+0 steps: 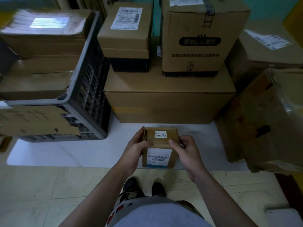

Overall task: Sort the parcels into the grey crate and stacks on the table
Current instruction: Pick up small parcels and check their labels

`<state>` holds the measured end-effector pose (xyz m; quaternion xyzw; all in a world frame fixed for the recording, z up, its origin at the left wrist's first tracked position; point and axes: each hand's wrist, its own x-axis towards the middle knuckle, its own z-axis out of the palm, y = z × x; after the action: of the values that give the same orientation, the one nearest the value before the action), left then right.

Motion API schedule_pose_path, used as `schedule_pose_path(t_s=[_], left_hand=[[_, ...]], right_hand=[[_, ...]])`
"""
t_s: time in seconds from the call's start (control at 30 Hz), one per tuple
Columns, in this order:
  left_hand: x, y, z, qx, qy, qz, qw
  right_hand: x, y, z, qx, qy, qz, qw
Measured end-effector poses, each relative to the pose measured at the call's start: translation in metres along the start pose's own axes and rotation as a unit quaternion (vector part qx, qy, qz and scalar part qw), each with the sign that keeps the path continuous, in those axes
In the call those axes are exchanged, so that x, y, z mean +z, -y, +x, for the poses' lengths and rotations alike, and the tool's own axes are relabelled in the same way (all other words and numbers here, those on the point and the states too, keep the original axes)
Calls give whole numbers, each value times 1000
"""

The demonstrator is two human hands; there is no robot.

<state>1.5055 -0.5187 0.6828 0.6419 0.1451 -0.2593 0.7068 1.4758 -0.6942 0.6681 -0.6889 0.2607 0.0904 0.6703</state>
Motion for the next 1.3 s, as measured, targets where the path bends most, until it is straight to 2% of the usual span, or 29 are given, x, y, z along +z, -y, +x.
schedule_pose_path(t_s=[0.3, 0.47, 0.63, 0.7, 0.9, 1.03, 1.13, 1.3], left_hand=[[1, 2, -4, -2, -4, -7, 1000], [1, 3, -6, -44, -25, 26, 998], [3, 0, -7, -110, -78, 123, 983], [3, 1, -5, -118, -94, 111, 982], [6, 8, 2, -51, -144, 34, 988], [6, 8, 0, -33, -107, 0, 994], [10, 8, 0, -45, -98, 32, 994], [10, 7, 2, -51, -85, 81, 992]], right_hand=[[0, -3, -2, -11, 5, 9, 1000], [-3, -4, -3, -11, 8, 1, 1000], [-5, -7, -3, 23, 33, -47, 998], [-6, -8, -4, 24, 49, -58, 997], [-5, -9, -6, 25, 47, -114, 992], [-1, -8, -7, 42, 58, -135, 988], [3, -11, -7, 53, 80, -104, 990], [6, -9, -6, 49, 61, -84, 993]])
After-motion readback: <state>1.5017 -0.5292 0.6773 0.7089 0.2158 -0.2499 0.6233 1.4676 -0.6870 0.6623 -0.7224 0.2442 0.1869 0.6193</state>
